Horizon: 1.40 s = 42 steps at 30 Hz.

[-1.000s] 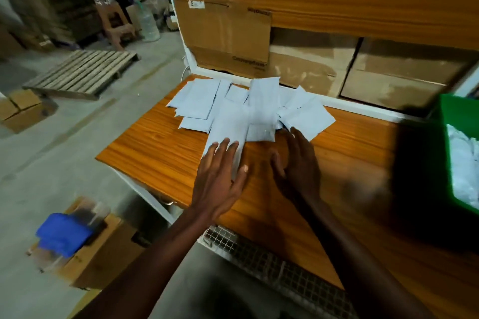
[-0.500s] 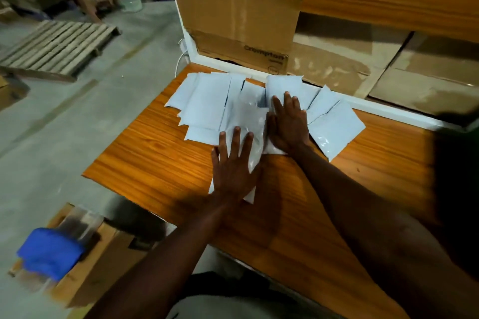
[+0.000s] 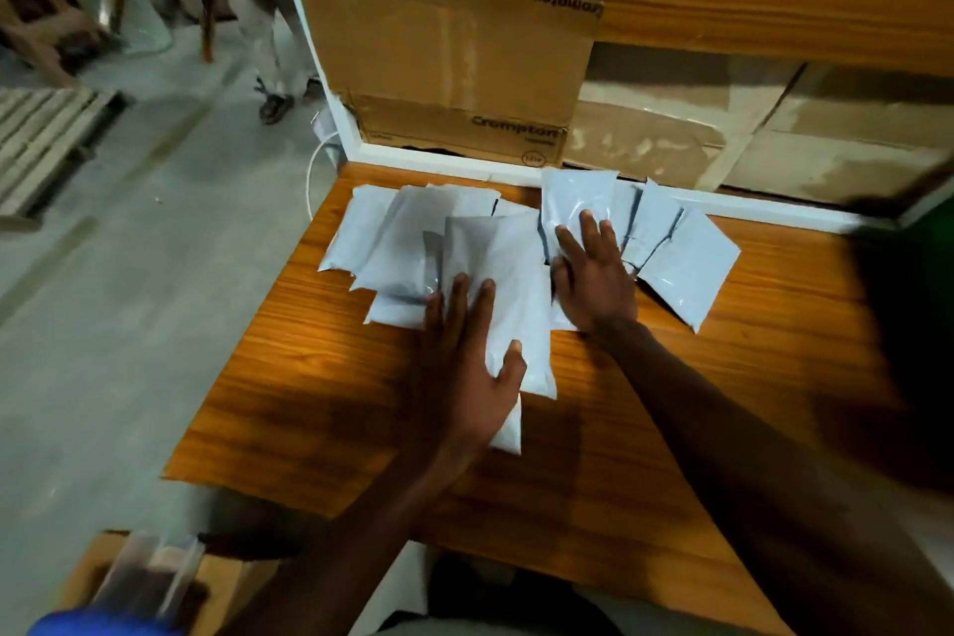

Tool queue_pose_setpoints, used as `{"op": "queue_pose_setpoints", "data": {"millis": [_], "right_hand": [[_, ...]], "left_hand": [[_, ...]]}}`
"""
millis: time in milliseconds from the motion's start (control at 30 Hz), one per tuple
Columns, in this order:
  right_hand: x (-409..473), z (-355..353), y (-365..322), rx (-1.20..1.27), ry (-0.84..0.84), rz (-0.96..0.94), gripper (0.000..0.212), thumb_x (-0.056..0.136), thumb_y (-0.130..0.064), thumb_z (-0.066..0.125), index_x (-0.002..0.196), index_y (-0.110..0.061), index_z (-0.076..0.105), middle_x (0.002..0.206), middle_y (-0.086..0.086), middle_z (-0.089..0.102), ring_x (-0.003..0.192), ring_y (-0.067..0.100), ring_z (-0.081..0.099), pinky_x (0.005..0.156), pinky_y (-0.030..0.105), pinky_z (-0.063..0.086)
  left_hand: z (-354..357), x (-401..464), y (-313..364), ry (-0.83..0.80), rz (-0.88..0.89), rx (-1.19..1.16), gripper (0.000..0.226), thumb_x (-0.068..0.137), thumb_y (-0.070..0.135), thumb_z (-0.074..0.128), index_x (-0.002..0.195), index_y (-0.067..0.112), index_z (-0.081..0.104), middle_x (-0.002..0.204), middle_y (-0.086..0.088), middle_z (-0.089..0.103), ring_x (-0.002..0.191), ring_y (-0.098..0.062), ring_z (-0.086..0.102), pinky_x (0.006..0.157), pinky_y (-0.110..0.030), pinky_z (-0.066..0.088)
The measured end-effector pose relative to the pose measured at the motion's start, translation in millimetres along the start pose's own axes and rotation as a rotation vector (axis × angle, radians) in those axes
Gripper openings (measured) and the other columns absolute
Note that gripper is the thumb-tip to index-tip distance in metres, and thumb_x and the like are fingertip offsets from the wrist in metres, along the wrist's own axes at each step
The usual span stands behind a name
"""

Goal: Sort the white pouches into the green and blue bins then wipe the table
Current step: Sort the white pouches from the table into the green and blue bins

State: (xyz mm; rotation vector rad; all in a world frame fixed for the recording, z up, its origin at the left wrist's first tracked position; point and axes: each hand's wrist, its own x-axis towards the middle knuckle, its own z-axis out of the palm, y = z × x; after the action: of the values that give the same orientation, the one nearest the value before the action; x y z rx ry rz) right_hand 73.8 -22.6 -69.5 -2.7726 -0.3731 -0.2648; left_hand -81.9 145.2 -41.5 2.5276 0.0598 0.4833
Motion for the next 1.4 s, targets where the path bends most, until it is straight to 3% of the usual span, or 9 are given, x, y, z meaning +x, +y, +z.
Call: {"op": "queue_pose_setpoints", "data": {"millis": [133,267,367,533,667,867,1100,1267,1400], "right_hand": [[-13.4,-13.8,-1.1,0.037,0.117,0.020,0.051,0.102,-0.035,0.032,0.148,-0.018,0.047,0.162,0.015,0.030,0.150,0.039,0.023,0.106,0.052,0.044],[-38.4,-35.9,8.4,0.073,0.275,0.046,0.046,0.104,-0.030,0.041,0.148,-0.017,0.047,0.162,0.014,0.031,0.151,0.038,0.022,0.110,0.048,0.039],[-68.5,-62.4,22.9,0.053,0.350,0.098,0.047,0.103,-0.029,0.044,0.148,-0.017,0.047,0.162,0.013,0.031,0.151,0.038,0.023,0.109,0.046,0.039],[-131.9,-106.1,64.5,0.045,0.443,0.151,0.046,0.103,-0.029,0.045,0.146,-0.012,0.049,0.161,0.017,0.031,0.150,0.040,0.024,0.118,0.040,0.023],[-197.7,-151.4,112.3,0.063,0.505,0.236,0.048,0.104,-0.033,0.041,0.147,-0.013,0.048,0.162,0.015,0.029,0.152,0.036,0.020,0.123,0.037,0.015],[-289.1,-218.8,188.3,0.029,0.632,0.308,0.048,0.104,-0.034,0.042,0.146,-0.010,0.050,0.160,0.017,0.032,0.151,0.035,0.024,0.120,0.048,0.030],[-380.5,-275.4,283.6,-0.073,0.748,0.503,0.047,0.103,-0.028,0.047,0.149,-0.015,0.046,0.161,0.015,0.032,0.151,0.030,0.025,0.117,0.033,0.025],[-422.0,-302.9,364.6,-0.125,0.780,0.572,0.046,0.102,-0.024,0.050,0.147,-0.014,0.047,0.160,0.016,0.032,0.150,0.034,0.026,0.119,0.037,0.028],[-425.7,-323.4,436.6,-0.142,0.790,0.560,0.045,0.101,-0.020,0.054,0.145,-0.012,0.051,0.159,0.018,0.034,0.149,0.038,0.028,0.113,0.053,0.040]], "left_hand": [[-16.6,-1.7,10.0,-0.089,-0.001,-0.044,0.072,0.092,0.057,0.042,0.156,0.039,0.013,0.166,0.011,0.003,0.153,-0.017,0.001,0.121,-0.041,0.018],[-13.6,-1.2,22.5,-0.113,0.054,-0.081,0.073,0.094,0.053,0.049,0.156,0.039,0.014,0.165,0.013,-0.001,0.153,-0.016,-0.002,0.118,-0.030,0.004],[-0.8,-0.3,42.8,-0.133,0.105,-0.064,0.073,0.093,0.054,0.048,0.156,0.039,0.014,0.166,0.012,0.000,0.152,-0.016,-0.003,0.117,-0.033,0.005],[25.1,-5.3,97.7,-0.182,0.204,-0.089,0.074,0.095,0.051,0.050,0.157,0.035,0.014,0.166,0.008,0.001,0.153,-0.022,0.000,0.115,-0.038,0.011],[58.9,-23.0,174.2,-0.198,0.293,-0.100,0.071,0.093,0.053,0.045,0.157,0.032,0.019,0.166,0.005,0.007,0.153,-0.023,0.004,0.118,-0.036,0.003],[108.4,-55.6,297.4,-0.180,0.466,-0.174,0.068,0.093,0.045,0.055,0.153,0.020,0.034,0.162,-0.008,0.024,0.150,-0.034,0.018,0.120,-0.046,0.022],[157.4,-100.5,437.1,-0.311,0.653,-0.218,0.074,0.091,0.055,0.042,0.155,0.020,0.028,0.163,-0.010,0.019,0.150,-0.036,0.013,0.118,-0.045,0.016],[203.3,-121.5,520.6,-0.354,0.741,-0.257,0.072,0.092,0.052,0.044,0.155,0.020,0.029,0.164,-0.009,0.019,0.150,-0.036,0.014,0.119,-0.046,0.018],[238.7,-121.2,574.3,-0.320,0.722,-0.283,0.070,0.091,0.051,0.047,0.154,0.024,0.030,0.164,-0.006,0.020,0.150,-0.034,0.016,0.119,-0.043,0.018]]}}
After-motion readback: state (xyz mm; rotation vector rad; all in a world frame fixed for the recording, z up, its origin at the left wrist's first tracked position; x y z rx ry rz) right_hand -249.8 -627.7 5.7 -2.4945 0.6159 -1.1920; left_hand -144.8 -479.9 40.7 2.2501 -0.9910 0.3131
